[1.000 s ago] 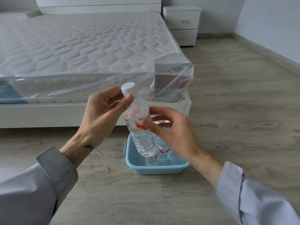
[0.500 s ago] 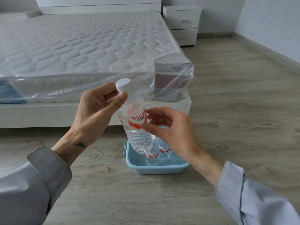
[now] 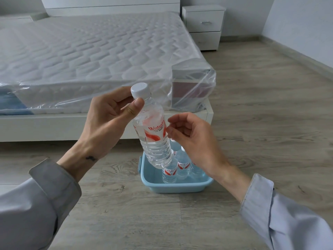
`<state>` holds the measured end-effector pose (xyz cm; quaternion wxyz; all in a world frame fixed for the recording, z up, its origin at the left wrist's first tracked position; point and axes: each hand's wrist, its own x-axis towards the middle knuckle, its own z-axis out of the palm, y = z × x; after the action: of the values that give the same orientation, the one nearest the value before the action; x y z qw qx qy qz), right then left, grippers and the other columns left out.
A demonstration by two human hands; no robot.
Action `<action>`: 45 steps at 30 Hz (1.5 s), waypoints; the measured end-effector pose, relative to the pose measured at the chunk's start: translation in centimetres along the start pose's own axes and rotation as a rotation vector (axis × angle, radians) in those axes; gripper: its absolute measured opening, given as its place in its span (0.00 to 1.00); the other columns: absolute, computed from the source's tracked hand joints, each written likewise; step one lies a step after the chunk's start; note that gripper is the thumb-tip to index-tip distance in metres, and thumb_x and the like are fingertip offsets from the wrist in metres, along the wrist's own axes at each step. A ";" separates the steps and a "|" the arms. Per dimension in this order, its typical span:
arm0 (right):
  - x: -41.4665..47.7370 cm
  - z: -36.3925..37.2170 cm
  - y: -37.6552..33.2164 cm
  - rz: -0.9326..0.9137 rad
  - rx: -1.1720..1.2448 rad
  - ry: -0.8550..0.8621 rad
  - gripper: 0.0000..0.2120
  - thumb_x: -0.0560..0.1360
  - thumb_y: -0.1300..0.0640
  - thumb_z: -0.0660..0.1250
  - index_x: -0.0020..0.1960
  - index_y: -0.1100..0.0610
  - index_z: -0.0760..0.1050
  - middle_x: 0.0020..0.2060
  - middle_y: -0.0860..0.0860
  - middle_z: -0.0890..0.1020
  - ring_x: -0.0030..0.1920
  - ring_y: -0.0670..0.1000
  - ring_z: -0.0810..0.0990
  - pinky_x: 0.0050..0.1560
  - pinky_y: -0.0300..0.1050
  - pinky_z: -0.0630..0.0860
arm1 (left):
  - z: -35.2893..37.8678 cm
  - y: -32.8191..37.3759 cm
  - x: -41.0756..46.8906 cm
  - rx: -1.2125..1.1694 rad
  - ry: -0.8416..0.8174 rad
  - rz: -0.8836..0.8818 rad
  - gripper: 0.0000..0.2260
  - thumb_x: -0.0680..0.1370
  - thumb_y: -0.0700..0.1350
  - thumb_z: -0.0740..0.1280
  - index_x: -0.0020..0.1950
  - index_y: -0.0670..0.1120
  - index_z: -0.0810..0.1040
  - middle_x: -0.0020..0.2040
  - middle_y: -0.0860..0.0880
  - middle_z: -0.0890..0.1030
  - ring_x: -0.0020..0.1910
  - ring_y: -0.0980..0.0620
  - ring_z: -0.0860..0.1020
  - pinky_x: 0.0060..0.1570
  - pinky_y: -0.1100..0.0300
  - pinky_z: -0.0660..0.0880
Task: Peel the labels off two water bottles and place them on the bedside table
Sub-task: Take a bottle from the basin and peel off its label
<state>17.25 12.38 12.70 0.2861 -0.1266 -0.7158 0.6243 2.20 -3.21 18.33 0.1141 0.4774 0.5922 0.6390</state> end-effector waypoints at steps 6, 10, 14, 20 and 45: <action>-0.3 0.4 0.4 -0.016 -0.110 -0.021 0.11 0.83 0.62 0.67 0.65 0.56 0.75 0.46 0.51 0.82 0.49 0.52 0.85 0.58 0.51 0.83 | 0.5 -0.4 -0.2 0.117 0.059 -0.039 0.14 0.84 0.38 0.69 0.69 0.38 0.82 0.63 0.44 0.88 0.65 0.47 0.85 0.67 0.51 0.80; -0.6 0.5 0.3 -0.041 -0.215 -0.004 0.10 0.85 0.62 0.64 0.62 0.53 0.79 0.49 0.47 0.85 0.46 0.42 0.84 0.51 0.36 0.80 | 0.5 -0.6 -0.1 0.181 0.158 -0.089 0.12 0.83 0.38 0.71 0.66 0.38 0.84 0.58 0.45 0.89 0.60 0.49 0.87 0.65 0.51 0.82; -0.9 0.7 0.6 -0.068 -0.302 0.052 0.14 0.83 0.62 0.67 0.51 0.43 0.82 0.51 0.46 0.86 0.49 0.43 0.85 0.50 0.31 0.78 | 0.4 -0.5 0.0 0.323 0.247 -0.120 0.10 0.81 0.43 0.74 0.61 0.42 0.85 0.55 0.49 0.89 0.57 0.52 0.88 0.64 0.51 0.82; -0.6 1.1 1.4 -0.050 -0.214 0.104 0.01 0.77 0.57 0.76 0.49 0.52 0.85 0.46 0.48 0.87 0.47 0.47 0.87 0.53 0.41 0.83 | 0.4 -0.7 0.0 0.505 0.326 -0.151 0.11 0.80 0.50 0.75 0.58 0.45 0.84 0.52 0.52 0.88 0.55 0.51 0.87 0.61 0.51 0.83; -3.3 0.7 5.9 0.030 -0.218 0.030 0.12 0.75 0.64 0.77 0.46 0.46 0.86 0.39 0.41 0.89 0.38 0.41 0.87 0.42 0.34 0.81 | -0.7 -3.5 -3.9 0.802 0.241 -0.286 0.15 0.68 0.54 0.84 0.50 0.51 0.87 0.40 0.56 0.86 0.39 0.57 0.83 0.39 0.63 0.80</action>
<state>18.50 11.14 6.16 0.2720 -0.1768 -0.7732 0.5449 2.21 -5.44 13.57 -0.0627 0.3195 0.8625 0.3874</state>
